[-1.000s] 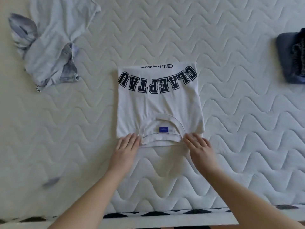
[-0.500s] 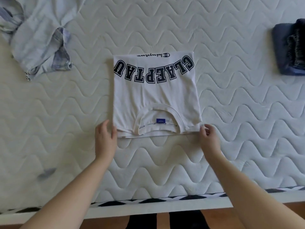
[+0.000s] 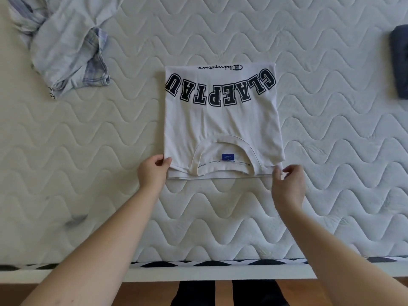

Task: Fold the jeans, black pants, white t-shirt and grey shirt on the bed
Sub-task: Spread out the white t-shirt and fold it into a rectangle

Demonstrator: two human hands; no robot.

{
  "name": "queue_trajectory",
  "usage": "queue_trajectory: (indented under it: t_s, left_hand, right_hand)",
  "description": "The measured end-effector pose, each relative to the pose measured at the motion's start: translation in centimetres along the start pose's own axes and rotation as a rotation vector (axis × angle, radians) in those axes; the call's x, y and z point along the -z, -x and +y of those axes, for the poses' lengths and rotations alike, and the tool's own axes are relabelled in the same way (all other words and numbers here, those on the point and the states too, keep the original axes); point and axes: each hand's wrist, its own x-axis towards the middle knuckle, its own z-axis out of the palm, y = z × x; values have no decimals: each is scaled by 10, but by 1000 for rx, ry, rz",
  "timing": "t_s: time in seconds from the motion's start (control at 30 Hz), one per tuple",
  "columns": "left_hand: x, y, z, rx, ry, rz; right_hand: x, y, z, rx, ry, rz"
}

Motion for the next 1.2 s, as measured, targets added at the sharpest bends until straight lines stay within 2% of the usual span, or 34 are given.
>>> queue_trajectory:
  t_s: [0.03, 0.1, 0.17, 0.2, 0.27, 0.37, 0.5, 0.57, 0.77, 0.93, 1.03, 1.1, 1.2]
  left_hand:
    - [-1, 0, 1, 8, 17, 6]
    - [-1, 0, 1, 46, 98, -18]
    - [-1, 0, 2, 117, 287, -88]
    - [-1, 2, 4, 154, 394, -125]
    - [0, 3, 5, 190, 533, -162]
    - [6, 3, 0, 150, 530, -215]
    - [14, 6, -13, 21, 346, -290]
    - [14, 8, -15, -26, 308, -292]
    - [5, 14, -2, -166, 45, -47]
    - [-2, 20, 10, -215, -101, 84]
    - [-5, 26, 14, -213, -79, 98]
    - [-8, 30, 18, -153, 23, 70]
    - [-13, 41, 28, 30, 395, -92]
  right_hand:
    - [-4, 13, -5, 44, -8, -31]
    - [-19, 43, -17, 179, 1, -221]
    - [-38, 68, -27, 375, 32, -402]
    - [-49, 78, -32, 497, 71, -443]
    - [-70, 90, -43, 685, 199, -485]
    - [-97, 97, -60, 816, 334, -437]
    - [-115, 85, -72, 912, 472, -406]
    - [-114, 78, -74, 942, 425, -406]
    - [-95, 73, -77, 1013, 205, -302]
    - [-84, 75, -79, 949, 102, -261]
    - [-79, 77, -82, 961, 71, -215]
    - [-76, 78, -84, 972, 50, -180]
    - [-72, 79, -84, 957, 24, -126]
